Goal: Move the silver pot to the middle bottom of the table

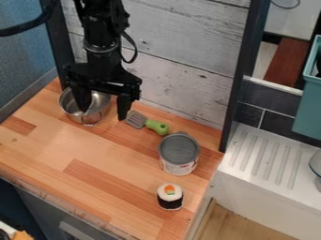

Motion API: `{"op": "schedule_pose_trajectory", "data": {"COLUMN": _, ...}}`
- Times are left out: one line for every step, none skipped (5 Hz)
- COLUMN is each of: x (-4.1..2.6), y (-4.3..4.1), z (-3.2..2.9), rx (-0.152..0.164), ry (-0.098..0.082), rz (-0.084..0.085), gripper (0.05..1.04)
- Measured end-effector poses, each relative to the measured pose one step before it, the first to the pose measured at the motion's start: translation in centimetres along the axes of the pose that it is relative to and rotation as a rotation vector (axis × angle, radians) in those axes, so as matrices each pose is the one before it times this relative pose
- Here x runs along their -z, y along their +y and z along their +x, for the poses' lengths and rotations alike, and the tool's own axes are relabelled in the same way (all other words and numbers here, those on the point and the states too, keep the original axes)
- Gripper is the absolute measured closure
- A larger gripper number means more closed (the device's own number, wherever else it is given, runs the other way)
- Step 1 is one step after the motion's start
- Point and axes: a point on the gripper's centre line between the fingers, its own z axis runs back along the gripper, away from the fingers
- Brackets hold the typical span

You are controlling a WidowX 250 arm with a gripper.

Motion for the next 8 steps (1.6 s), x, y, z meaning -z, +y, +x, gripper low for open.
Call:
{"op": "schedule_pose_trajectory", "data": {"x": 0.679, "y": -0.037, "z": -0.211, "rx": -0.0013, "ry": 0.0195, "rz": 0.0027, "gripper": 0.083}}
{"op": "schedule_pose_trajectory", "data": {"x": 1.289, "y": 1.371, "z": 1.386, "rx": -0.0120, "ry": -0.0627, "rz": 0.0455, "gripper": 0.083}}
{"op": "schedule_pose_trajectory", "data": {"x": 0.559, "y": 1.003, "z": 1.845, "rx": -0.0314, "ry": -0.0491, "rz": 0.0160, "gripper": 0.083}}
{"op": "schedule_pose_trajectory", "data": {"x": 1.276, "y": 1.119, "z": 1.467, "rx": -0.0279, "ry": -0.0286, "rz": 0.0084, "gripper": 0.083}}
{"op": "schedule_pose_trajectory", "data": {"x": 2.224, "y": 0.549, "z": 1.394, "rx": 0.0000, "ry": 0.0116, "rz": -0.0011, "gripper": 0.083}}
{"op": "schedule_pose_trajectory", "data": {"x": 2.122, "y": 0.404, "z": 1.500, "rx": -0.0057, "ry": 0.0126, "rz": 0.0078, "gripper": 0.083}}
{"op": "schedule_pose_trajectory", "data": {"x": 1.983, "y": -0.058, "z": 0.775, "rx": 0.0208, "ry": 0.0167, "rz": 0.0151, "gripper": 0.083}}
{"op": "schedule_pose_trajectory", "data": {"x": 1.500, "y": -0.514, "z": 0.156, "rx": 0.0330, "ry": -0.0030, "rz": -0.0115, "gripper": 0.083}}
